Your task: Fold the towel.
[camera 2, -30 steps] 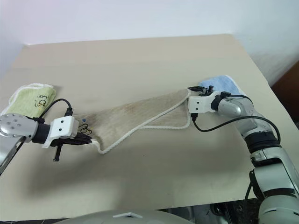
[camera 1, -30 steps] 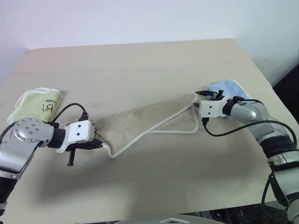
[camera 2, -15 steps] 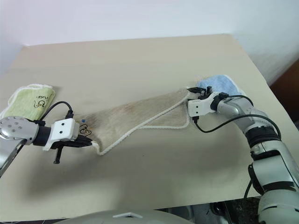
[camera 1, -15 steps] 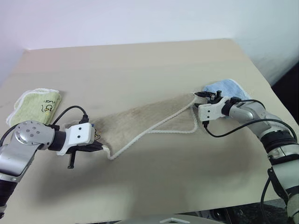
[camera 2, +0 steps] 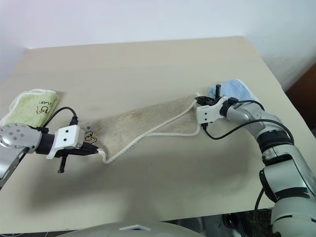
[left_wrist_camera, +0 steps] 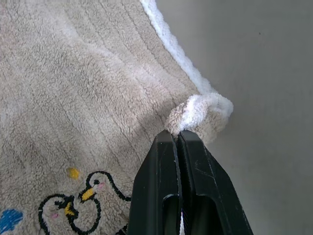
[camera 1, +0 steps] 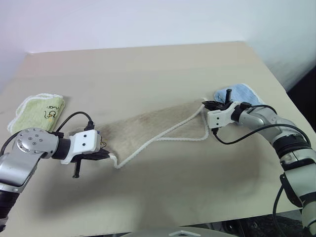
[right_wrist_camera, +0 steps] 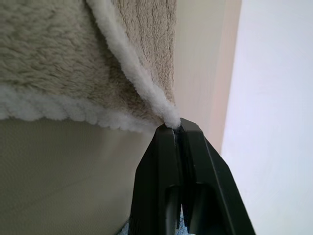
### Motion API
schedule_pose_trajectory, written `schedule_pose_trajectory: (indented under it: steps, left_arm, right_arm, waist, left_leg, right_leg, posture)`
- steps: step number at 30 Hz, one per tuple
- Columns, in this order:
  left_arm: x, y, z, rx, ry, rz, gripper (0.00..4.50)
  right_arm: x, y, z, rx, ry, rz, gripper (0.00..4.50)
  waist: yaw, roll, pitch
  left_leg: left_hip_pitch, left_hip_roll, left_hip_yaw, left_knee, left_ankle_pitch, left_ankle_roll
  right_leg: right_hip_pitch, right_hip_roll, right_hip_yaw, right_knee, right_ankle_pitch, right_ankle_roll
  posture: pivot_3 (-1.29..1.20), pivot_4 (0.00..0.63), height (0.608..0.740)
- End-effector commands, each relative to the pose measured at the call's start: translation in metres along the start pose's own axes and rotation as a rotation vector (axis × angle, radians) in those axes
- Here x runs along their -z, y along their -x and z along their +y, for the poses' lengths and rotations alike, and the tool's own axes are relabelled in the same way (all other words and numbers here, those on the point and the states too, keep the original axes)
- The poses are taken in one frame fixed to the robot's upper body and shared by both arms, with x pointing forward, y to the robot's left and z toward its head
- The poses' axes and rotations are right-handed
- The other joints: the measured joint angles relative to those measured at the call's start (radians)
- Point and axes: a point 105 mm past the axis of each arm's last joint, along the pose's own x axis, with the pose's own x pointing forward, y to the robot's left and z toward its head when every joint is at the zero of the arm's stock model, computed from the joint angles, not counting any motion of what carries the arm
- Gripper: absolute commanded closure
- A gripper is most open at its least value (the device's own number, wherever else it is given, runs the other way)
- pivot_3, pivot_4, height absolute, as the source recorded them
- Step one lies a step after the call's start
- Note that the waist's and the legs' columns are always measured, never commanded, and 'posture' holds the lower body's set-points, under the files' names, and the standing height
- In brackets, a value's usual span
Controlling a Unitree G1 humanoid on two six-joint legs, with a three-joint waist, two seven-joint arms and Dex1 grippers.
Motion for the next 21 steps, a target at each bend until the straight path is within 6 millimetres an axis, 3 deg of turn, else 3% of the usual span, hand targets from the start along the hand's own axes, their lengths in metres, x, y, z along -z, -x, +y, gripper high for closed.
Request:
schedule_pose_trajectory:
  steps: [1,6,11,15,17,21]
  left_arm:
    - [-0.012,0.01,0.018,-0.105,-0.018,-0.069,4.5]
    - [-0.038,0.039,0.078,-0.435,0.089,-0.306,4.5]
    - [-0.053,0.084,0.143,-0.802,0.159,-0.444,4.5]
    - [-0.071,0.112,0.175,-0.965,0.203,-0.565,4.5]
    - [-0.076,0.136,0.19,-1.074,0.245,-0.64,4.5]
    - [-0.072,0.162,0.196,-1.153,0.256,-0.674,4.5]
  right_arm:
    - [0.005,0.005,-0.018,0.07,-0.02,0.015,4.47]
    - [0.019,0.015,-0.043,0.184,-0.143,0.069,4.47]
    - [0.032,0.026,-0.08,0.287,-0.231,0.114,4.47]
    - [0.045,0.037,-0.116,0.381,-0.295,0.151,4.47]
    - [0.05,0.047,-0.138,0.436,-0.318,0.159,4.47]
    - [0.053,0.065,-0.159,0.484,-0.352,0.145,4.47]
  waist:
    - [0.001,0.0,0.0]
    - [0.005,-0.001,0.0]
    - [0.001,-0.001,0.0]
    - [-0.001,-0.001,0.0]
    - [-0.001,-0.001,0.0]
    - [-0.001,-0.002,0.0]
  left_leg:
    - [0.001,0.0,0.0,0.0,0.0,0.0]
    - [0.01,0.0,0.0,0.001,0.0,0.0]
    - [0.016,0.0,0.0,0.001,0.0,0.0]
    - [0.016,0.0,0.0,0.001,0.0,0.0]
    - [0.015,0.0,0.0,0.001,0.0,-0.001]
    - [0.014,0.0,0.0,-0.001,0.0,-0.001]
  right_leg:
    - [0.0,0.0,0.0,0.0,0.0,0.0]
    - [0.009,0.0,0.001,0.0,0.0,0.0]
    - [0.015,0.0,0.001,0.0,0.0,0.0]
    - [0.014,0.001,0.002,0.0,0.0,0.0]
    - [0.014,0.001,0.002,0.0,0.0,0.001]
    - [0.013,0.001,0.002,0.0,0.0,0.001]
  posture:
    - [0.0,0.15,0.728]
    - [0.0,0.15,0.728]
    - [0.0,0.15,0.728]
    - [0.0,0.15,0.728]
    - [0.0,0.15,0.728]
    - [0.0,0.15,0.728]
